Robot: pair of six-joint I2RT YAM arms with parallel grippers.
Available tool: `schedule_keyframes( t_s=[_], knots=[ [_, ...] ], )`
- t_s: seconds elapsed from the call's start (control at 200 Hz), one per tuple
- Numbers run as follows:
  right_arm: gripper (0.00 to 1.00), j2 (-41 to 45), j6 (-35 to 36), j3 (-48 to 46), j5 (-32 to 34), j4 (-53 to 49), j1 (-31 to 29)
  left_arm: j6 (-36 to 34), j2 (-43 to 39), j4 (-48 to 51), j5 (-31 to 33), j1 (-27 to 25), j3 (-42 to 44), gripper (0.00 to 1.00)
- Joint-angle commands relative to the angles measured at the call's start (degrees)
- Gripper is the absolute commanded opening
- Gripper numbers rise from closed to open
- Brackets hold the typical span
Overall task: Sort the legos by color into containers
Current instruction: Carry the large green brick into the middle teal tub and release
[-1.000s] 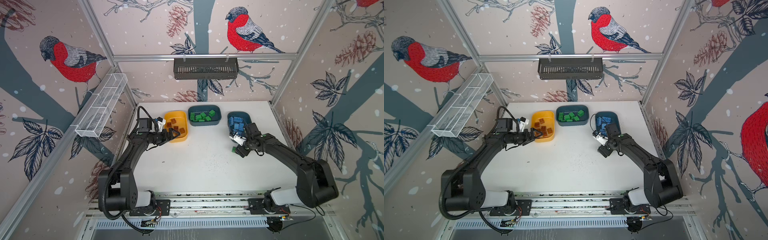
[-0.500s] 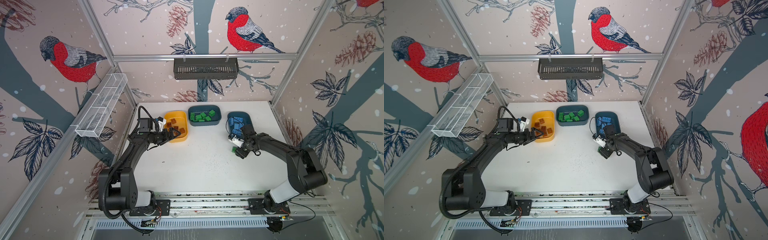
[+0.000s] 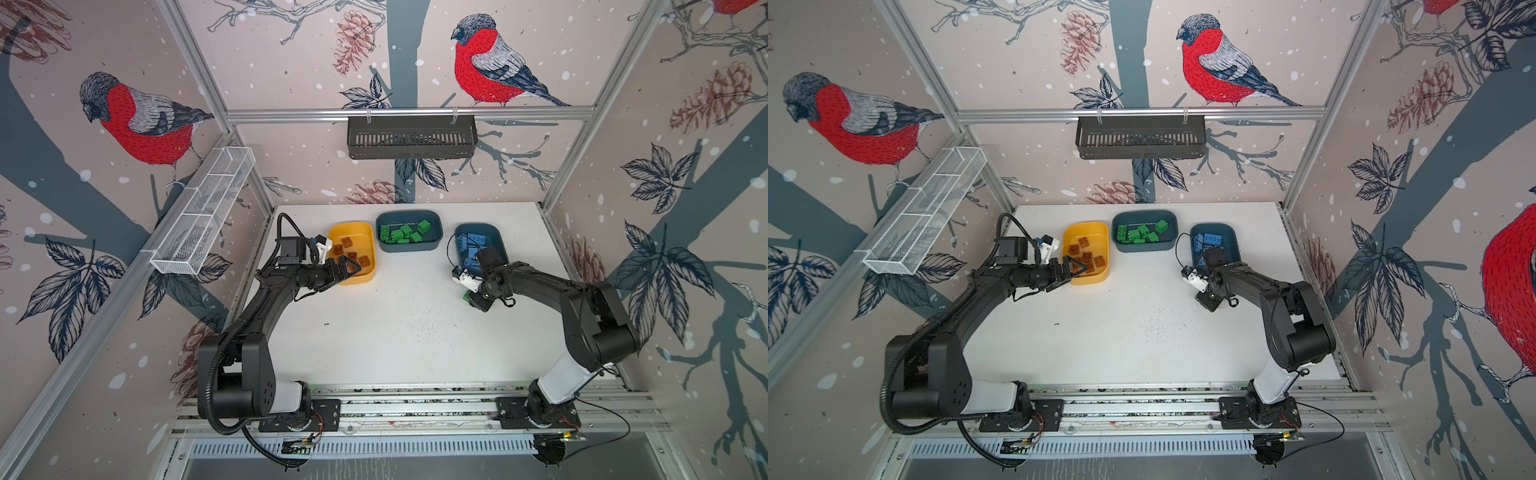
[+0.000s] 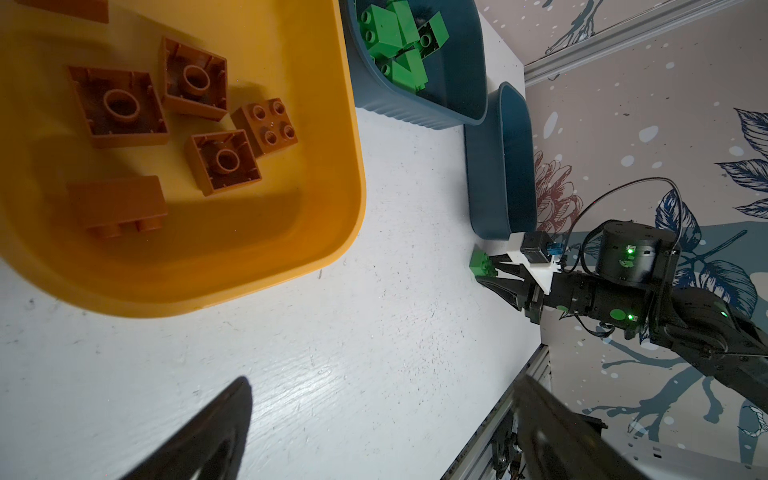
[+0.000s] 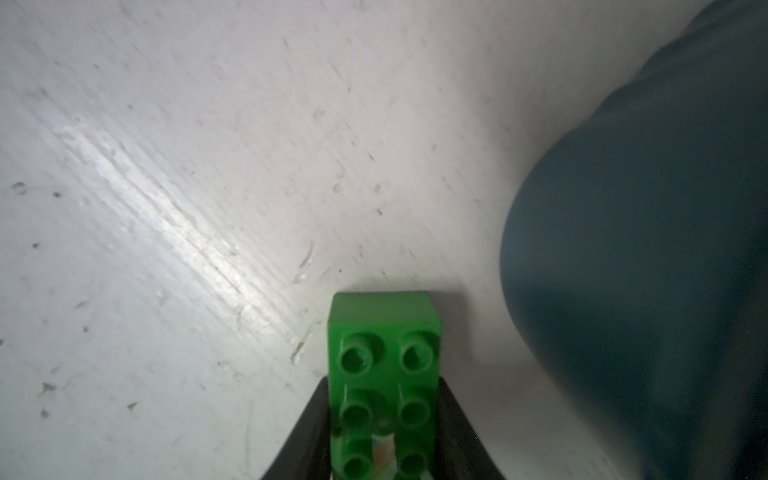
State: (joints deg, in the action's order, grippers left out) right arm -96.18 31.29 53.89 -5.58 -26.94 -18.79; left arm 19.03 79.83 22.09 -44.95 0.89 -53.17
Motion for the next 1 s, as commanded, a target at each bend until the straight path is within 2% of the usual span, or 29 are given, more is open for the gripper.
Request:
schedule_keyframes(
  t_s=[0.0,0.185,0.32,0.44,0.625,0.836,0.991],
  knots=[
    [0.26,0.14,-0.91,0.92,-2.01,-1.77,-0.36,-1.27,0.06,-1.02,-0.45,-0.02,0.17,0.97],
    [0.24,3.07,-4.83,5.73,-8.70,-2.61,-4.30,-0.95,0.63,-1.36,-0.84,-0.01,-0.59,0.97],
    [0.24,3.55,-10.61,10.85,-13.13,3.07,-7.97,-0.20,0.68,-1.86,-1.32,-0.13,-1.66,0.97],
    [0.23,-1.40,-13.01,18.55,-12.08,4.75,-8.37,1.15,0.42,-3.26,-1.52,-0.38,-2.31,0.97],
    [0.24,-10.45,-14.06,29.95,-6.05,7.78,-7.15,2.58,0.69,-4.75,-1.19,-1.03,-3.65,0.97],
    [0.24,-21.31,-11.70,41.53,-1.53,8.83,-5.24,1.74,1.55,-3.42,-0.87,-1.27,-6.12,0.97],
    [0.25,-26.73,-9.02,47.94,-0.98,9.54,-4.54,1.30,1.69,-3.01,-0.67,-1.24,-6.23,0.97]
  ],
)
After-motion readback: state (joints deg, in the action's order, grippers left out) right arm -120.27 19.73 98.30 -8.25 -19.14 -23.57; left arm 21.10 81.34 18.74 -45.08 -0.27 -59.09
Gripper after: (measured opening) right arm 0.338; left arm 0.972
